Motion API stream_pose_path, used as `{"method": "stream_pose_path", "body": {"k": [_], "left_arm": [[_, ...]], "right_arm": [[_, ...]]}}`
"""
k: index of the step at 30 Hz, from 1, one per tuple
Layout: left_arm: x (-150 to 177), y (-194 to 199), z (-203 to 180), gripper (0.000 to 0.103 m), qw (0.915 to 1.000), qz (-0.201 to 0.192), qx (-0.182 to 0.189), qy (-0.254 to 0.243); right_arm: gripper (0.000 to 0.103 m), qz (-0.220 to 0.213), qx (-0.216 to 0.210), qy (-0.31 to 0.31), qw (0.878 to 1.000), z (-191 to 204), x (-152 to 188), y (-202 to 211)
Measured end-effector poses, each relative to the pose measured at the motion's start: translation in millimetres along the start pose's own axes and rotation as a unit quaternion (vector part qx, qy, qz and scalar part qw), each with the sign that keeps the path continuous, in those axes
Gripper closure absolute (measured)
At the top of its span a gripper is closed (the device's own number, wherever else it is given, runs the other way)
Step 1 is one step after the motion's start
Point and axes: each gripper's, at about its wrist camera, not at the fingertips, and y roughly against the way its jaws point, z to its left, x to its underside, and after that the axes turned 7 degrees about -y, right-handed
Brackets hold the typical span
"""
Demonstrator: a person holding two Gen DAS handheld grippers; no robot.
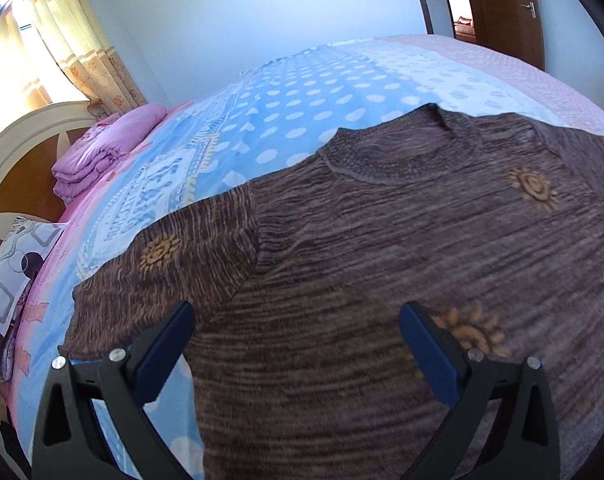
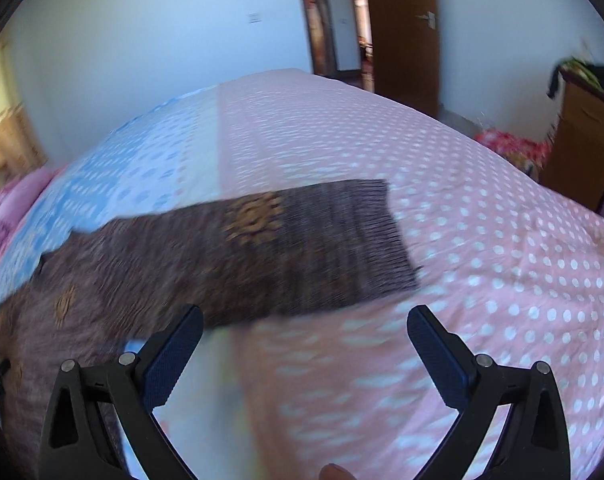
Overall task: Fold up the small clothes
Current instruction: 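Lower the right tool onto the sweater sleeve and close on its cuff, then fold the gripped sleeve across the sweater body with the right tool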
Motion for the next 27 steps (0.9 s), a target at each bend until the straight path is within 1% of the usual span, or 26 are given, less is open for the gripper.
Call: {"method": "stream_pose_path", "body": {"k": [2,4,5,7,9,13,14,15,16,17,18,19,20,21,23,27], "left_arm": [[0,-7,3,0.0,0.9999,0.005,-0.009,0.006],[2,-16,11,0.0,0.9997,0.015,-0.01,0.017],[3,-18,13,0.0,0.9996,0.018,-0.011,0.021],[3,-26,18,0.0,0.9991,0.026,-0.014,0.031],[3,-30,23,0.0,0.9986,0.032,-0.009,0.042],[2,-35,25,0.0,0.9981,0.033,-0.013,0.05],[2,-36,26,0.0,0.998,0.035,-0.012,0.052],[3,-38,26,0.0,0.9978,0.038,-0.012,0.054],[3,-39,27,0.0,0.9976,0.038,-0.009,0.057],[3,-39,28,0.0,0.9974,0.036,-0.003,0.062],[3,-40,30,0.0,0.9972,0.036,0.001,0.065],[3,-40,31,0.0,0.997,0.036,0.004,0.068],[4,-40,31,0.0,0.9969,0.035,0.007,0.069],[4,-40,31,0.0,0.9969,0.033,0.009,0.07],[4,-38,30,0.0,0.9971,0.029,0.014,0.069],[4,-36,30,0.0,0.9973,0.02,0.014,0.069]], "right_arm": [[0.004,-0.002,0.003,-0.026,1.0,-16,-14,-4],[0.015,0.0,0.008,-0.04,0.999,-28,-26,-9],[0.017,0.003,0.012,-0.048,0.999,-34,-33,-14],[0.026,0.011,0.014,-0.055,0.998,-38,-43,-27],[0.03,0.018,0.009,-0.055,0.998,-38,-51,-39],[0.036,0.045,0.0,-0.062,0.997,-36,-64,-67],[0.037,0.051,0.003,-0.062,0.997,-35,-64,-72],[0.041,0.051,0.013,-0.056,0.997,-32,-65,-75],[0.053,0.05,0.021,-0.045,0.998,-27,-64,-76],[0.063,0.05,0.024,-0.036,0.998,-22,-63,-77],[0.081,0.053,0.024,-0.029,0.998,-19,-62,-77],[0.09,0.057,0.021,-0.023,0.998,-16,-60,-77],[0.094,0.058,0.016,-0.019,0.998,-15,-60,-76],[0.096,0.059,0.011,-0.016,0.998,-15,-59,-74],[0.097,0.055,0.006,-0.016,0.998,-14,-59,-69],[0.098,0.042,-0.018,-0.023,0.999,-5,-66,-51]]}}
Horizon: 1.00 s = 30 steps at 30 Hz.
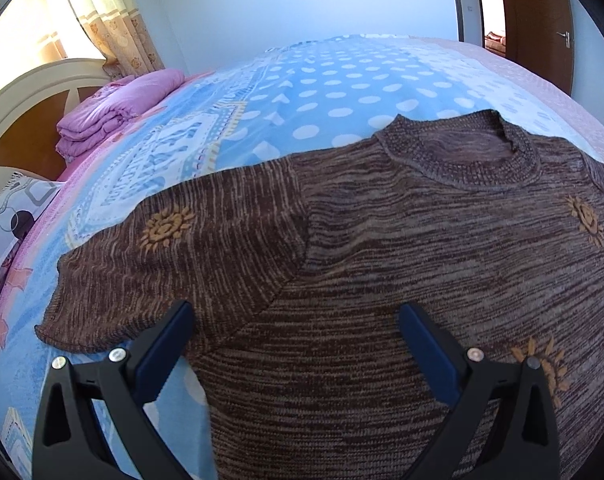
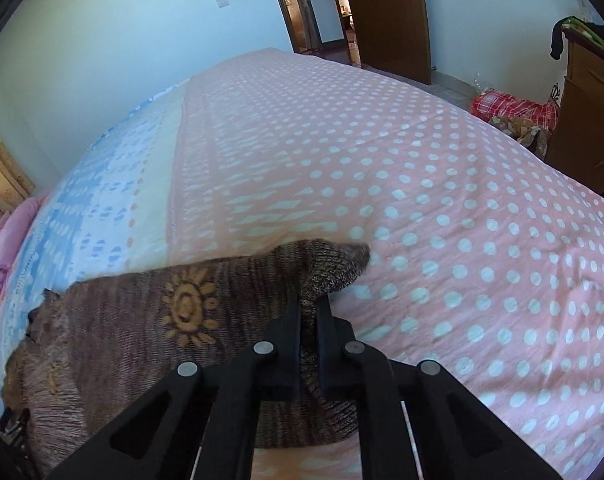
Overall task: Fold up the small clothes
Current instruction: 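Fold the gripped sleeve across the sweater body with the right tool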
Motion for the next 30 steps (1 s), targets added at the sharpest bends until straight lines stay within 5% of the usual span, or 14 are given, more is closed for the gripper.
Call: {"method": "stream_pose_path", "body": {"k": [7,20,30], "left_arm": [[2,2,5,0.0,0.9998,-0.008,0.004,0.015],[3,1,12,0.0,0.9991,-0.015,0.027,0.028],[5,4,10,0.0,0.9988,-0.021,0.037,0.023]], "right_arm": [[0.098,-0.028,-0.053,0.034,0.998,56,-12,47],[0.098,-0.003,-0.155,0.079,0.985,185,9,86],[0.098,0.064,-0.196,0.137,0.969,289,81,35]]}}
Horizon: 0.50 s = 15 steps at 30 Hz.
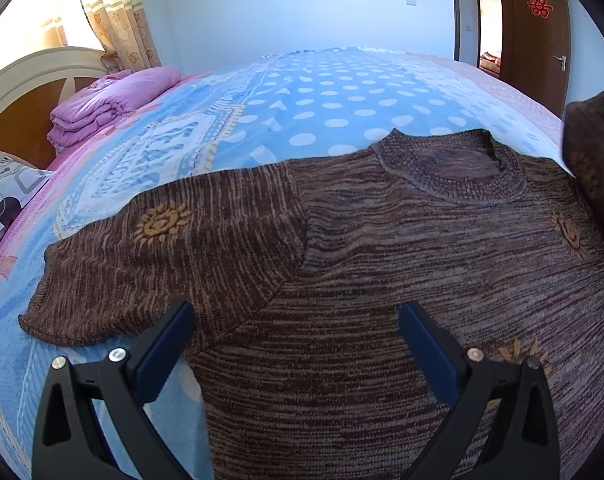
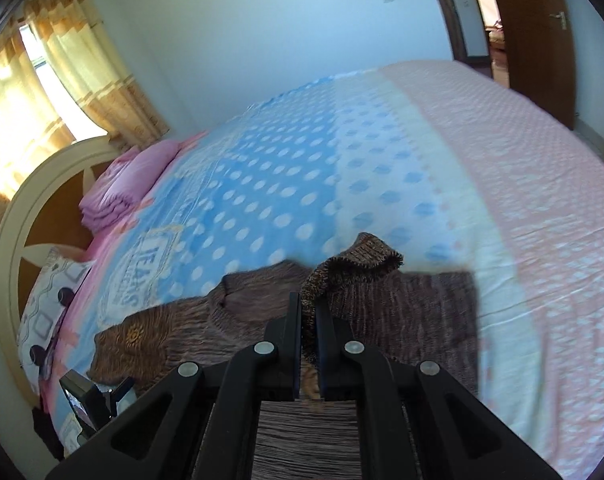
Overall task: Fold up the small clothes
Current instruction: 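Fold the gripped sleeve across the sweater body with the right tool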
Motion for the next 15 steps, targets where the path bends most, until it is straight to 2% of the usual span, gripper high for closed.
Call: {"method": "stream_pose_path", "body": {"k": [4,6,8,9,10,15], "left_arm": [[1,0,-8,0.0,0.9994,0.007,0.018,-0.027],[1,3,-11,0.0,0.9985,0.007,0.032,-0.043],[4,10,-8,0.0,0.9981,0.005,0.039,-0.048],[7,15,-6,0.0,0.9975,0.007,0.047,-0.052],[8,19,-4,0.0,0.9971,0.009,0.054,-0.052],[-6,42,-11,0.0,0.9941,0.002,0.085,-0.067]], "right_arm": [[0.097,0.046,-0.03,-0.003,0.998,16,28,-59],[0.094,0.075,-0.069,-0.005,0.995,20,45,-82],[0.068,0.093,-0.105,-0.002,0.99,23,59,-86],[0.037,0.095,-0.12,0.006,0.988,23,65,-79],[0.028,0.09,-0.131,0.016,0.987,22,70,-69],[0.028,0.052,-0.103,0.057,0.992,-16,88,-5]]}}
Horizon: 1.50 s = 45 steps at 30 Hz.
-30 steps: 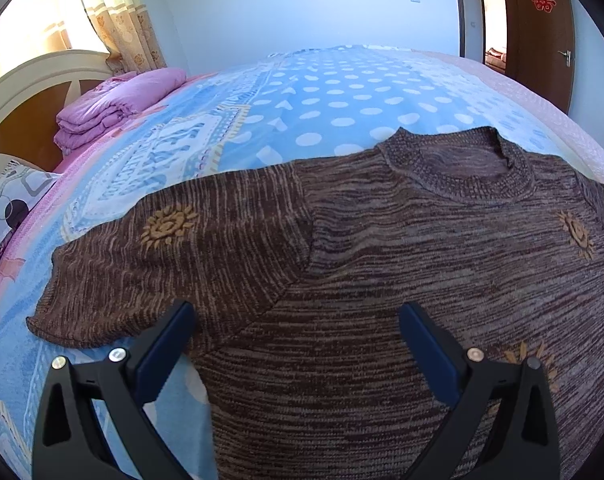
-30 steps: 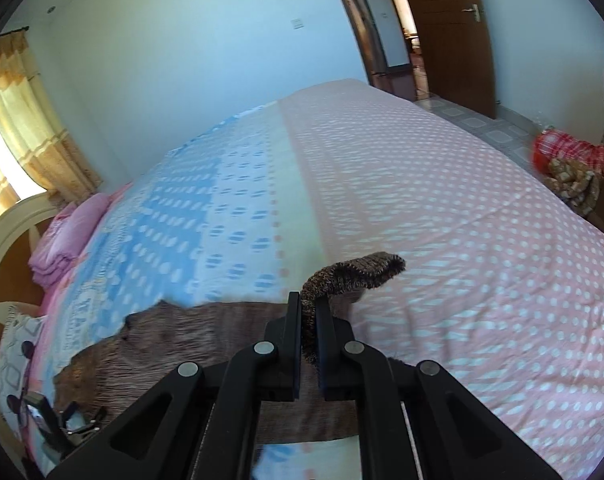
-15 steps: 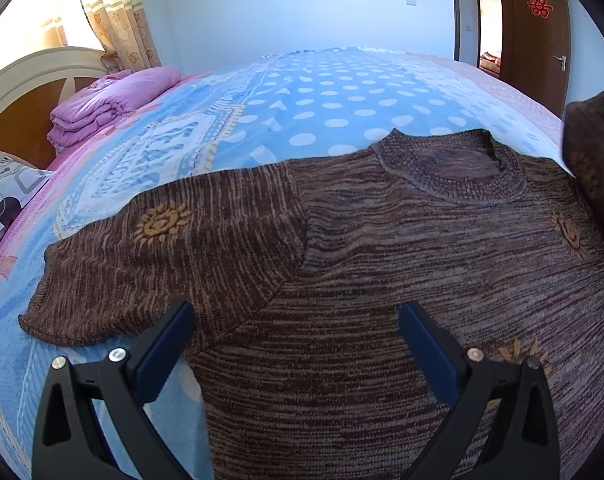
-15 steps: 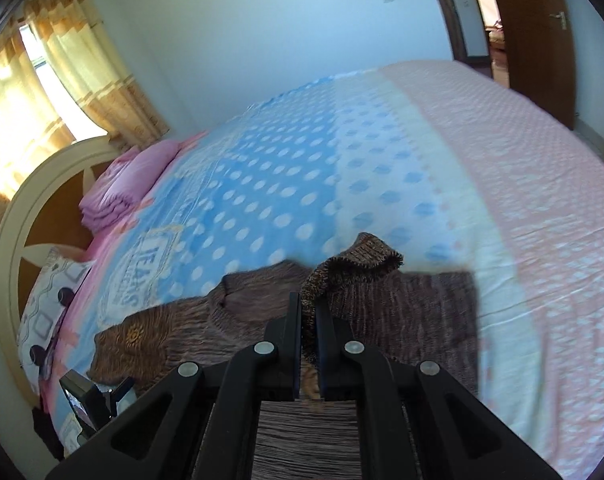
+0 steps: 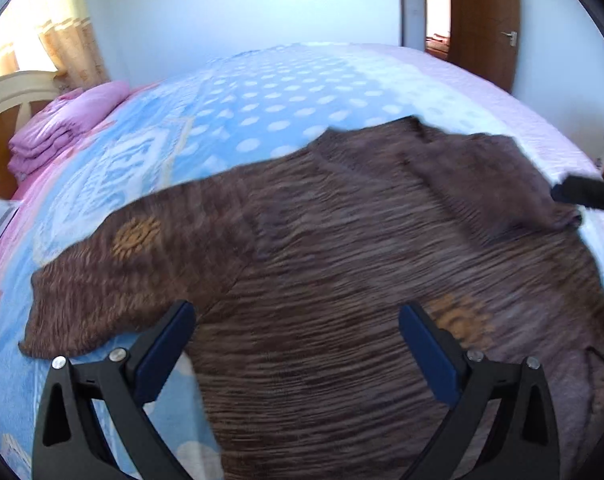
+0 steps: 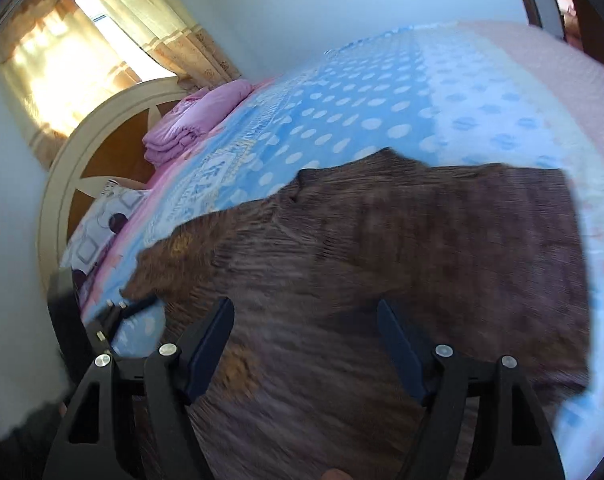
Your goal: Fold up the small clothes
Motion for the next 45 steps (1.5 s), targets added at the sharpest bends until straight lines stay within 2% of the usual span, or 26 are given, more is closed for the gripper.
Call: {"method": "stream_pose_path", "body": {"k": [5,10,14,16,18,19,21,23,25,31,39,45], "left_arm": [[-39,3,-35,0.002,0.9989,-0.006,0.043,-0.017],[-68,-22,-69,0.027,0.9967,0.015,0.078,-0.012],[-77,-49,-86,0.041,0.9957,0.035,0.085,0.005],[-80,-67,-89,0.058,0.9934,0.054,0.098,0.025],[-81,-81,-92,0.065,0.9907,0.066,0.111,0.042],[-81,-81,-93,0.073,0.9908,0.052,0.115,0.047],[-83,-78,-96,0.096,0.9884,0.034,0.141,0.043],[-85,-71,-98,0.096,0.9895,0.021,0.137,0.042],[-87,-54,-98,0.097,0.9905,-0.008,0.135,0.027],[-96,-24,-78,0.097,0.9899,-0.036,0.134,0.028],[-73,-20,-51,0.097,0.9919,-0.036,0.114,0.045],[-46,-47,-44,0.096,0.9912,0.003,0.115,0.065]], "right_arm": [[0.028,-0.062,0.056,-0.026,0.996,-53,25,52],[0.028,-0.092,0.077,-0.061,0.991,-93,44,63],[0.028,-0.096,0.084,-0.083,0.988,-110,47,60],[0.028,-0.1,0.079,-0.085,0.988,-112,46,61],[0.028,-0.107,0.082,-0.072,0.988,-109,47,65],[0.028,-0.109,0.084,-0.064,0.988,-106,47,65],[0.028,-0.11,0.084,-0.051,0.989,-102,48,66],[0.028,-0.11,0.086,-0.046,0.989,-100,49,65],[0.028,-0.111,0.087,-0.047,0.989,-101,49,65],[0.028,-0.122,0.092,-0.056,0.987,-104,51,70],[0.028,-0.112,0.093,-0.055,0.988,-103,53,64],[0.028,-0.098,0.093,-0.04,0.99,-97,53,57]]}}
